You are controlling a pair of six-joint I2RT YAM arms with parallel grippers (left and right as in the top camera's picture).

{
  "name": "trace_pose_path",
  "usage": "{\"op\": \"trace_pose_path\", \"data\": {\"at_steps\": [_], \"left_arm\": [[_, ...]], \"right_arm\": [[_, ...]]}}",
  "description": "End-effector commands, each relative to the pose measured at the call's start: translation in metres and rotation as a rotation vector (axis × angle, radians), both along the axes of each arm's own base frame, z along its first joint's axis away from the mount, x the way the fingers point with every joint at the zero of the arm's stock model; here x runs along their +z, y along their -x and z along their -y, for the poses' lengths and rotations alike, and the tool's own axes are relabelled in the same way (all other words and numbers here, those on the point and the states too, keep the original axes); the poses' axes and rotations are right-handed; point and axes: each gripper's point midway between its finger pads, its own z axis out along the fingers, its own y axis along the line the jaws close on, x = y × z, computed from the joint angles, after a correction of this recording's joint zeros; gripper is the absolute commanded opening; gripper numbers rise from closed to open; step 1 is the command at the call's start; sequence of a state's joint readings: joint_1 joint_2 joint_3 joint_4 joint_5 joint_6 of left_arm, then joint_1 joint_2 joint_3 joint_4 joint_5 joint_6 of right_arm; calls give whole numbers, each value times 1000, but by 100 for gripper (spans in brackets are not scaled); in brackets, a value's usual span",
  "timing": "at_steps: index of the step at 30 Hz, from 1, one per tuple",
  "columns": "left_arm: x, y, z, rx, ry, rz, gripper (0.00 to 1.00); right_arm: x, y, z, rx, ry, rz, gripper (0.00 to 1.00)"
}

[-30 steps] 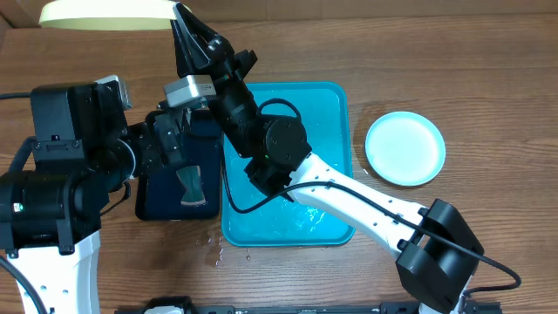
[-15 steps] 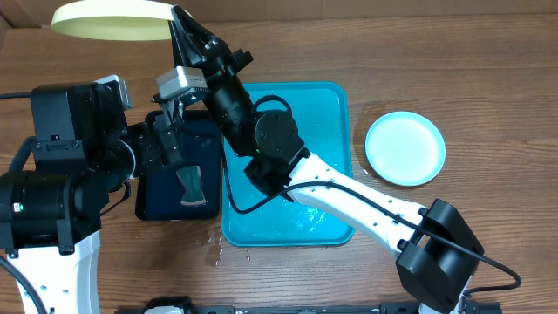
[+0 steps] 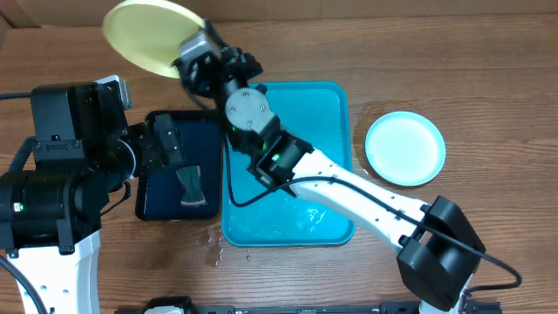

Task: Clean dirty plates on tray and stack at the side
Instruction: 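Carry the yellow plate right toward the white plate with the right gripper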

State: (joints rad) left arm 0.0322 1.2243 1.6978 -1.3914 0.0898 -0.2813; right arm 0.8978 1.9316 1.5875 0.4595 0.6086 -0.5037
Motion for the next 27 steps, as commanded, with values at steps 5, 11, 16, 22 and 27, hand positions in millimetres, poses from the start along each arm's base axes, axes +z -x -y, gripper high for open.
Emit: {"op": "trace_pose_path", "data": {"at_steps": [5, 11, 16, 22, 27], "left_arm": [[-1, 0, 3, -27, -3, -1, 100], [-1, 0, 3, -27, -3, -1, 100], [-1, 0, 3, -27, -3, -1, 100], [-1, 0, 3, -27, -3, -1, 100], [-1, 0, 3, -27, -3, -1, 100]], "right_arm": [[-63, -32, 47, -130, -368, -357, 4], [-147, -26, 89, -320, -448, -676, 4], [-191, -7, 109, -378, -351, -872, 4], [-211, 8, 132, -363, 39, -925, 4], [-224, 26, 163, -459, 222, -975, 4]]}}
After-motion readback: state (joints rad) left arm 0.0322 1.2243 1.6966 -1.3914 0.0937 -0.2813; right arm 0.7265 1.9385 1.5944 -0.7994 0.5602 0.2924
